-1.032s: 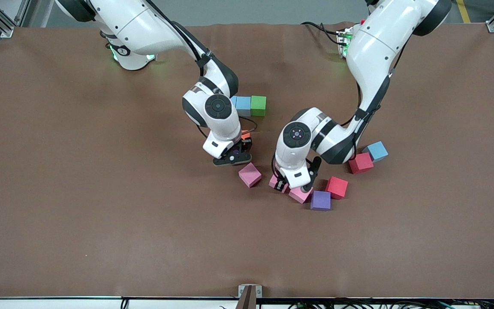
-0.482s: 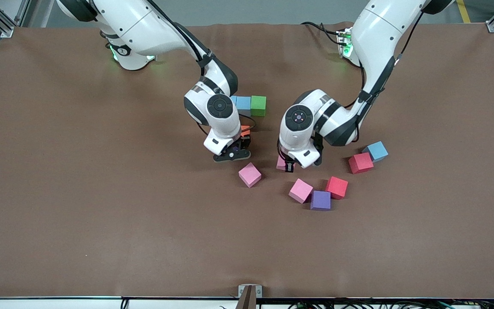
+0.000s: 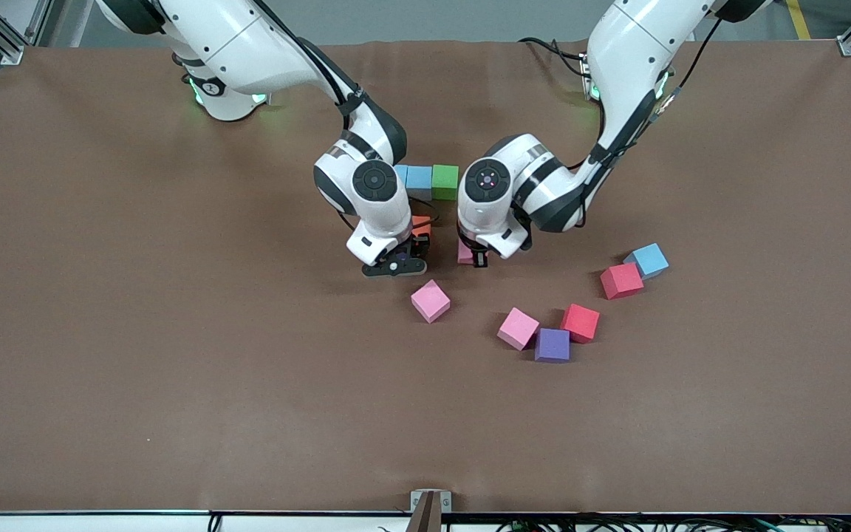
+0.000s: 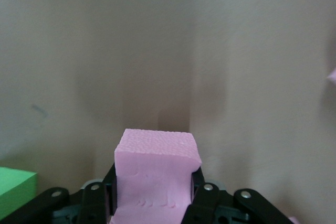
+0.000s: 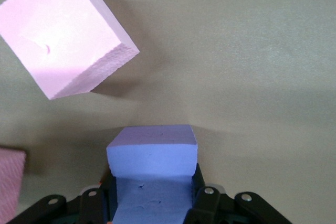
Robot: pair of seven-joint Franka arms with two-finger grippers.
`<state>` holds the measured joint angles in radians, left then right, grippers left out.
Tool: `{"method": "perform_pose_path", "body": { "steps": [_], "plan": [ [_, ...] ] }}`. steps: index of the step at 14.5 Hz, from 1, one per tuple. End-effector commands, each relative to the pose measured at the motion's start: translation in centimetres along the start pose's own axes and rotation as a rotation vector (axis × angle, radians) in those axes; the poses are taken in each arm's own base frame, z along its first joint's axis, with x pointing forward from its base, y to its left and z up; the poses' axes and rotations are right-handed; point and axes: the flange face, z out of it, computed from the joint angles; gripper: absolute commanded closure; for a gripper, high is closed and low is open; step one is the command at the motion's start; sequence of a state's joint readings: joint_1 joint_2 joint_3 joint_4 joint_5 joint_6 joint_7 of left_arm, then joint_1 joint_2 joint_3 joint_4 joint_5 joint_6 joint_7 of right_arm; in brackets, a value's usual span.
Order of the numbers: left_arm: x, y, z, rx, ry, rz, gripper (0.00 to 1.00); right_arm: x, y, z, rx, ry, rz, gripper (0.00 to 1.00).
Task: Arrange 11 blocks into digit 3
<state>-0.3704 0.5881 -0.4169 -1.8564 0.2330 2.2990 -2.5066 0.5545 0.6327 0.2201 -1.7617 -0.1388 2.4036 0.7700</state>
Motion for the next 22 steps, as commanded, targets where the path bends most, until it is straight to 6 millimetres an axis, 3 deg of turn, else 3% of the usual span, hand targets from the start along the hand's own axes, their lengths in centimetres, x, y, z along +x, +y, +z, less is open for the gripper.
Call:
{"method": "perform_pose_path", "body": {
  "steps": [1, 7, 13, 22],
  "plan": [
    [-1.7, -1.8, 0.5, 0.018, -0.018, -0.031, 0.75, -0.9, 1.4, -0.4, -0.017, 0.001, 0.043, 1.00],
    [-4.4, -3.3, 1.2, 0.009, -0.050, -0.050, 0.75, -1.5, 2.6, -0.7, -0.032, 0.000, 0.052, 1.00],
    [-6.0, -2.9, 2.5, 0.014, -0.061, -0.071, 0.75, -1.2, 3.2, -0.5, -0.027, 0.017, 0.087, 1.00],
    [-6.8, -3.6, 3.4, 0.023, -0.057, -0.058, 0.75, -1.5, 3.3, -0.4, -0.035, 0.010, 0.128, 1.00]
  ]
}}
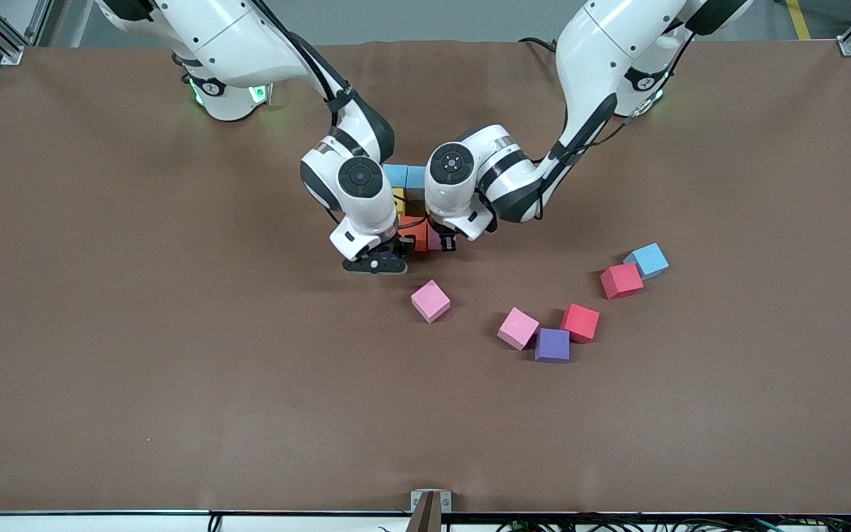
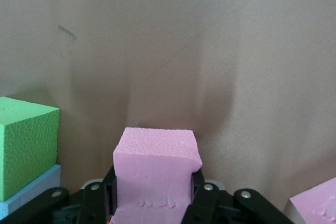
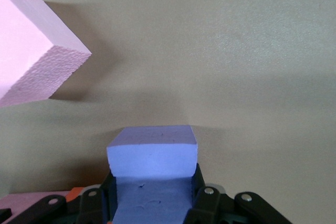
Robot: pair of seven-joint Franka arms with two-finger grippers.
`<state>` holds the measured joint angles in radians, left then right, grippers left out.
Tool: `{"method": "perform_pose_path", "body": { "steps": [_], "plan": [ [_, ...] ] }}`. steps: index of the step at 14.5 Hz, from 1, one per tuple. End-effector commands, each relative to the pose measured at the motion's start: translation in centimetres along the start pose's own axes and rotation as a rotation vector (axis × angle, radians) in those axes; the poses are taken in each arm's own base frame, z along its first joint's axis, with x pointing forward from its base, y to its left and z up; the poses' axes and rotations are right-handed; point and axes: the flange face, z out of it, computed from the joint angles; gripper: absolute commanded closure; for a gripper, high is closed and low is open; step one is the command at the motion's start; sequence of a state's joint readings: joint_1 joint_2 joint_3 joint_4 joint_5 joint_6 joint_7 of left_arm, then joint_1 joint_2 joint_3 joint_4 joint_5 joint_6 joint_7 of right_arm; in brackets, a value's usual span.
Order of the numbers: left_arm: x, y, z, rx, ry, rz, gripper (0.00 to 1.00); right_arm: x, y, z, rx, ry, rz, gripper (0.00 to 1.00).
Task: Arrange 11 blocks into digit 3
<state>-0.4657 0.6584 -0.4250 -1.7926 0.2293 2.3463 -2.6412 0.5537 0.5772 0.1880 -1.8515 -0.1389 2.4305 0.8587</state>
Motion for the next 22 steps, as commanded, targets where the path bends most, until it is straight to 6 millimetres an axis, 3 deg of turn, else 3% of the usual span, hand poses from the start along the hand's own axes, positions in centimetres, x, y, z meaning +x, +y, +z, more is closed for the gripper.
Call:
{"method": "perform_pose_path", "body": {
  "steps": [1, 4, 5, 6, 7, 10, 13, 17, 19, 21, 22],
  "plan": [
    [-1.0, -0.3, 2.0, 0.022, -0.006, -0.008, 0.74, -0.7, 1.0, -0.3, -0.011, 0.001, 0.030, 1.00],
    [-1.0, -0.3, 2.3, 0.026, -0.005, -0.009, 0.68, -0.6, 1.3, -0.8, -0.012, 0.004, 0.034, 1.00],
    [-1.0, -0.2, 2.3, 0.023, -0.009, -0.009, 0.55, -0.7, 1.4, -0.7, -0.015, 0.002, 0.033, 1.00],
    [-1.0, -0.1, 2.0, 0.018, -0.013, -0.002, 0.19, -0.6, 1.7, -0.6, -0.020, 0.003, 0.035, 1.00],
    [-1.1, 0.0, 1.9, 0.010, -0.014, 0.003, 0.00, -0.5, 1.8, -1.0, -0.018, 0.009, 0.038, 1.00],
    [-0.8, 0.7, 1.1, -0.009, -0.018, 0.006, 0.00, -0.6, 1.8, -1.2, -0.018, 0.011, 0.038, 1.00],
    [-0.7, 0.9, -0.9, -0.030, -0.023, 0.004, 0.00, -0.7, 1.7, -1.1, -0.018, 0.011, 0.036, 0.99],
    [-0.5, 0.4, -3.7, -0.050, -0.019, 0.009, 0.00, -0.9, 1.5, -1.0, -0.015, 0.011, 0.031, 0.99],
    [-0.4, 0.2, -3.9, -0.045, -0.008, 0.014, 0.00, -0.9, 1.4, -0.8, -0.016, 0.009, 0.030, 0.98],
    [-0.2, -0.1, -4.3, -0.041, 0.009, 0.018, 0.00, -0.9, 1.4, -0.6, -0.014, 0.009, 0.031, 0.93],
    [-0.1, -0.1, -5.1, -0.047, 0.010, 0.024, 0.00, -0.9, 1.4, -0.6, -0.015, 0.008, 0.030, 0.85]
  ]
}}
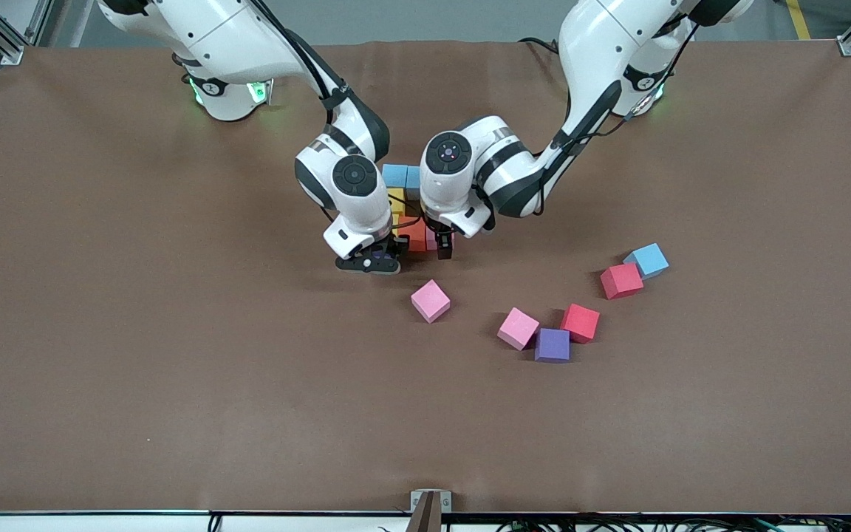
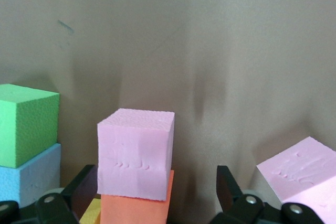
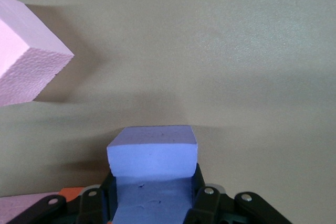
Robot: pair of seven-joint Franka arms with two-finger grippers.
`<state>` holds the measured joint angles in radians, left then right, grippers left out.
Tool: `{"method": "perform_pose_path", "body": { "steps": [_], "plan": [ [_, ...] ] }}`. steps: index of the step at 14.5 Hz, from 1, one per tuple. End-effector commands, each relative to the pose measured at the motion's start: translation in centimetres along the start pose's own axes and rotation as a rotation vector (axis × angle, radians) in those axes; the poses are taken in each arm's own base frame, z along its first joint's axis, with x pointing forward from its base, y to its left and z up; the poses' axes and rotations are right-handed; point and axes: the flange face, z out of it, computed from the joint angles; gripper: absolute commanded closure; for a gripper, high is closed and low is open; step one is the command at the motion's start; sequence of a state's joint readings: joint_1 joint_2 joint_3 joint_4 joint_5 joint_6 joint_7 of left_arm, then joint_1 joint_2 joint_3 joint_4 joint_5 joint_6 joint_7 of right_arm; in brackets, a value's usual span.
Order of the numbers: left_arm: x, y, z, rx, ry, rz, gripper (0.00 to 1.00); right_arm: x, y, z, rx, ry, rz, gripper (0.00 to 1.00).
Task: Arrange 11 blocks into digit 3
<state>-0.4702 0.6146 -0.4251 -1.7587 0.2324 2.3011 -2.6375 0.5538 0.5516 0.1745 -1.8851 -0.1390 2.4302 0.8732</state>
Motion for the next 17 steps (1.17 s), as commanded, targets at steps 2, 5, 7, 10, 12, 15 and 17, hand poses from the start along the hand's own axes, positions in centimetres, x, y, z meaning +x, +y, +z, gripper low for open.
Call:
{"method": "perform_pose_path", "body": {
  "steps": [2, 5, 7, 10, 12, 15, 17],
  "plan": [
    [1.6, 1.1, -2.7, -0.024, 0.012, 0.042, 0.00, -0.5, 0.6, -0.4, -0.005, 0.004, 0.012, 0.01],
    [2.0, 3.7, -4.2, -0.057, -0.011, 0.113, 0.00, -0.4, 0.6, -0.5, 0.000, 0.009, 0.009, 0.00],
    [3.6, 6.7, -5.6, -0.080, -0.029, 0.118, 0.00, -0.5, 0.1, -0.7, 0.010, 0.017, 0.002, 0.00],
    [6.8, 10.9, -6.7, -0.083, -0.023, 0.150, 0.00, -0.5, -0.1, -0.8, 0.012, 0.019, 0.003, 0.00],
    [9.0, 13.0, -6.4, -0.079, -0.022, 0.187, 0.00, -0.4, -0.1, -1.6, 0.015, 0.022, 0.001, 0.00],
    [10.4, 15.7, -5.1, -0.093, -0.004, 0.258, 0.00, 0.7, 0.1, -4.7, 0.044, 0.059, 0.008, 0.00],
    [11.9, 18.0, -4.4, -0.130, 0.037, 0.259, 0.00, 1.7, 1.0, -6.5, 0.062, 0.076, 0.031, 0.00]
  ]
}}
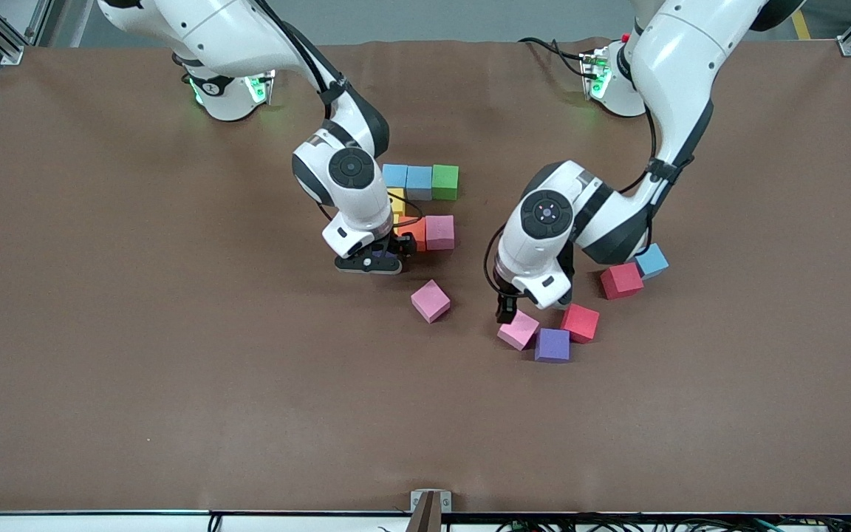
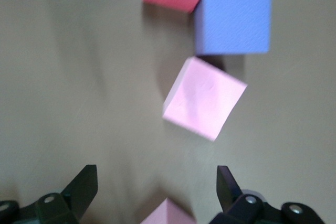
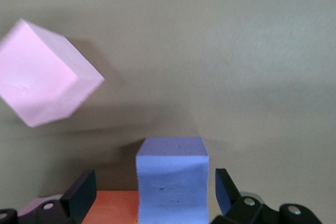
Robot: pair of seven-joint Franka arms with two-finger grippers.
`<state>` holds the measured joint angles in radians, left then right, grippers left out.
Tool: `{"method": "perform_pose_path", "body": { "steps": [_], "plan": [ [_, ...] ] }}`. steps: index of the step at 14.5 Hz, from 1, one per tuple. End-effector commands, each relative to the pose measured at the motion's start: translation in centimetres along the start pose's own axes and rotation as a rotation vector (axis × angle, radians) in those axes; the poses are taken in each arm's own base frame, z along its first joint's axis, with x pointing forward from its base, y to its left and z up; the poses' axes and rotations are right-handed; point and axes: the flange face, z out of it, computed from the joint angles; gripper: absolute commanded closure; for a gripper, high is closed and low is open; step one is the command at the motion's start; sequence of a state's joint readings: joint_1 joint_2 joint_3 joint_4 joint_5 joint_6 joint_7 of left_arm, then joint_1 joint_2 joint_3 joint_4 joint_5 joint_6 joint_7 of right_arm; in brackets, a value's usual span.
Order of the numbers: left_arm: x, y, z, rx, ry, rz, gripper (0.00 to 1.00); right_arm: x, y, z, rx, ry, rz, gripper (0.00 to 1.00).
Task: Arrange 11 blocks into digit 3
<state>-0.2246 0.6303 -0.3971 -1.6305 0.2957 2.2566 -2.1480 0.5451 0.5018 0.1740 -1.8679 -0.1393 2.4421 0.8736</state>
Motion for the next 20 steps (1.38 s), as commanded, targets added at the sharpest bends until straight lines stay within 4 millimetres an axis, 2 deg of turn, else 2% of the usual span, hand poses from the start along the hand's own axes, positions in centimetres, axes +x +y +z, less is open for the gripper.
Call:
{"method": "perform_pose_path", "body": {
  "steps": [1, 5, 7, 9, 11, 13, 15, 19, 20],
  "plan": [
    [1.4, 2.4, 1.1, -0.027, 0.036, 0.018, 0.00, 0.7, 1.2, -3.2, 0.017, 0.023, 0.023, 0.00],
    [4.0, 3.3, 1.7, -0.020, 0.049, 0.142, 0.00, 1.8, 3.3, -5.1, -0.053, -0.019, 0.065, 0.00],
    [4.1, 3.3, 2.5, -0.014, 0.045, 0.215, 0.00, 2.9, 5.7, -6.4, -0.121, -0.063, 0.092, 0.00],
    [4.0, 3.5, 3.1, -0.027, 0.033, 0.276, 0.00, 3.1, 6.3, -7.0, -0.191, -0.111, 0.099, 0.00],
    [4.3, 3.5, 3.9, -0.023, 0.026, 0.298, 0.00, 3.5, 5.3, -8.2, -0.167, -0.107, 0.116, 0.00],
    [4.3, 3.4, 4.7, -0.013, 0.023, 0.321, 0.00, 4.5, 3.5, -10.4, -0.101, -0.091, 0.283, 0.00],
    [4.3, 3.4, 4.9, -0.009, 0.023, 0.347, 0.00, 5.8, 1.0, -10.6, -0.059, -0.084, 0.425, 0.00],
    [4.3, 4.0, 5.5, -0.027, 0.008, 0.352, 0.00, 8.7, -3.5, -7.6, -0.014, -0.080, 0.614, 0.00],
    [4.3, 4.0, 5.8, -0.022, 0.007, 0.352, 0.00, 8.7, -4.9, -6.6, -0.007, -0.079, 0.634, 0.00]
  ]
}}
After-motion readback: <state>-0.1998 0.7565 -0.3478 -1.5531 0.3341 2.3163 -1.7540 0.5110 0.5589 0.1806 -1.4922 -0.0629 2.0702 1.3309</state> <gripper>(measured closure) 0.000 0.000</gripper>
